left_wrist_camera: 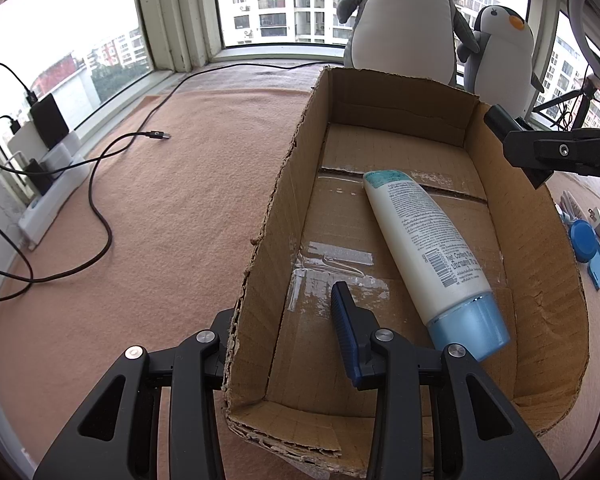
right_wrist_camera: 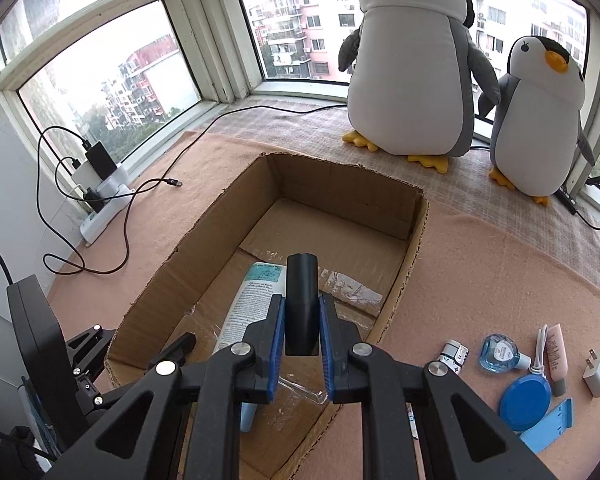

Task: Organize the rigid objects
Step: 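Carry the black cylinder with the right gripper into the box and release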

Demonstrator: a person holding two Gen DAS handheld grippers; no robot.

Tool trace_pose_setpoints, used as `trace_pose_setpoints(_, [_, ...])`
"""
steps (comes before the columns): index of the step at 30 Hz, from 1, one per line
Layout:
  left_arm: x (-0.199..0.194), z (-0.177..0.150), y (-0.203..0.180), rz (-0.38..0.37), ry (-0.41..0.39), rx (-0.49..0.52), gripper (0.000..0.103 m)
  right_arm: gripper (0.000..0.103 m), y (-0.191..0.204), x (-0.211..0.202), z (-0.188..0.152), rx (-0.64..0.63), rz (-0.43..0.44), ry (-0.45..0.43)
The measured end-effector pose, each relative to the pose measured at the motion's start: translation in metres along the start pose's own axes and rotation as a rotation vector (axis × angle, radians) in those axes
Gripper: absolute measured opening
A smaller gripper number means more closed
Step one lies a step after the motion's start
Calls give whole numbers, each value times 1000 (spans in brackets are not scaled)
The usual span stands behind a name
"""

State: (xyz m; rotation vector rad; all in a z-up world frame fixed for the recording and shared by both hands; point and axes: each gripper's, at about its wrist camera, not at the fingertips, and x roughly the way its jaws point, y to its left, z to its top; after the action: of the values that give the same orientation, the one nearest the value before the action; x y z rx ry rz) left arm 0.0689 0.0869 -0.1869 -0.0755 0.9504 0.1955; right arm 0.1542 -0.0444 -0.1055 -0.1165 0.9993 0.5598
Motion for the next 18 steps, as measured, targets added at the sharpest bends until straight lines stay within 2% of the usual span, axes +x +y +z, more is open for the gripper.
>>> trace_pose_setpoints(2, [0, 0, 0, 0, 0, 0, 36, 15, 1, -1, 1, -4, -4, -8])
trace_pose_setpoints(4, [0, 0, 0, 0, 0, 0, 36, 26, 2, -4, 1, -5, -8, -17])
trace_pose_setpoints(6, [0, 0, 0, 0, 0, 0, 36, 56, 2, -7, 2, -7, -23, -38])
trace_pose_setpoints(7, [0, 0, 0, 1, 0, 1, 36, 59, 2, -9, 3, -10, -26, -45])
trace_pose_setpoints(12, [0, 0, 0, 0, 0, 0, 36, 64, 0, -12, 3, -5, -38, -47])
trace_pose_setpoints(18, [0, 0, 1, 1, -1, 0, 36, 64, -5, -18, 0, 5, -41, -51])
